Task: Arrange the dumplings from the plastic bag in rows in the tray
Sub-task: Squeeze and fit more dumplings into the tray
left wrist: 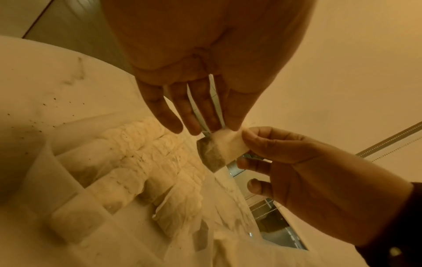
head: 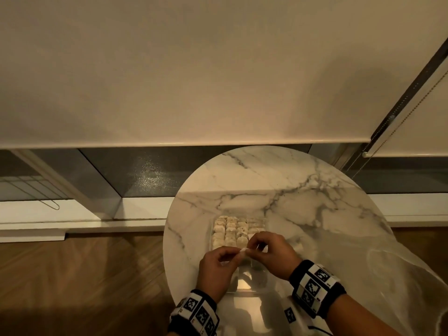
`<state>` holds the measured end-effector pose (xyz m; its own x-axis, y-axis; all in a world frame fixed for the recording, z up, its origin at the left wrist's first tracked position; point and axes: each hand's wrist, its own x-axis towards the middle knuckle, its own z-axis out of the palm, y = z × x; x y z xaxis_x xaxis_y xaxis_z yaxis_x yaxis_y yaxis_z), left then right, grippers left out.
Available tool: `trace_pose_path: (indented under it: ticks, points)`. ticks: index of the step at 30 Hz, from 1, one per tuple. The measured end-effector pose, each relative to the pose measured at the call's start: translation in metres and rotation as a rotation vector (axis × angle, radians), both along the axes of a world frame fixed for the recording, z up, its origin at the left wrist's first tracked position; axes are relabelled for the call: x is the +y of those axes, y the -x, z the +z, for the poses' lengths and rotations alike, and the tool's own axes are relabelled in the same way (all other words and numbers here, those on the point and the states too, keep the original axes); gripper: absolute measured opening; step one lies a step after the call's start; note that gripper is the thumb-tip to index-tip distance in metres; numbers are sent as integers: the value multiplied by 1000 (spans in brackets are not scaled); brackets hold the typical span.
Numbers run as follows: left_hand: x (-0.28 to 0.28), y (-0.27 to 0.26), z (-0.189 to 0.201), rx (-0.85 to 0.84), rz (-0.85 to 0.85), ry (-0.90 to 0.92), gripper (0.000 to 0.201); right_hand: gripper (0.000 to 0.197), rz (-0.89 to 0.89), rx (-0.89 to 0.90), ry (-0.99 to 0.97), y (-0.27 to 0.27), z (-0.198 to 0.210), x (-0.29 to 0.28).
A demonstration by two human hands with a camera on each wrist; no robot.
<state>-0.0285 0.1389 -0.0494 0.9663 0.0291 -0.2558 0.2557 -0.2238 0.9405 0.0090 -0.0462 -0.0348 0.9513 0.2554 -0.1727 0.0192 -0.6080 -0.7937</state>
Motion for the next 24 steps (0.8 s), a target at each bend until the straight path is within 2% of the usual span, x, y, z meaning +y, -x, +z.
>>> trace_pose_path:
  ticks: [5,7,9,11,14,18,20,24]
  points:
    - [24,3,-22,108,92,-350,34,11,-170,15,34,-6,-17,-4]
    - [37,3,-31,195,134,-429,34,13,-80,122,137,-8,-26,-5]
    - [46,3,-40,275,121,-420,33,11,52,289,225,-9,-32,-3]
    - [51,3,-47,332,89,-402,31,12,87,391,272,-9,-39,1]
    - [54,-1,-55,368,82,-374,24,13,86,415,408,-14,-51,9]
    - [60,-7,-59,420,69,-325,15,8,67,416,473,-23,-55,24]
    - [63,-9,-61,468,70,-264,17,13,10,393,488,-31,-57,31]
    - [67,-15,-63,520,50,-154,20,9,-92,378,501,-44,-59,41]
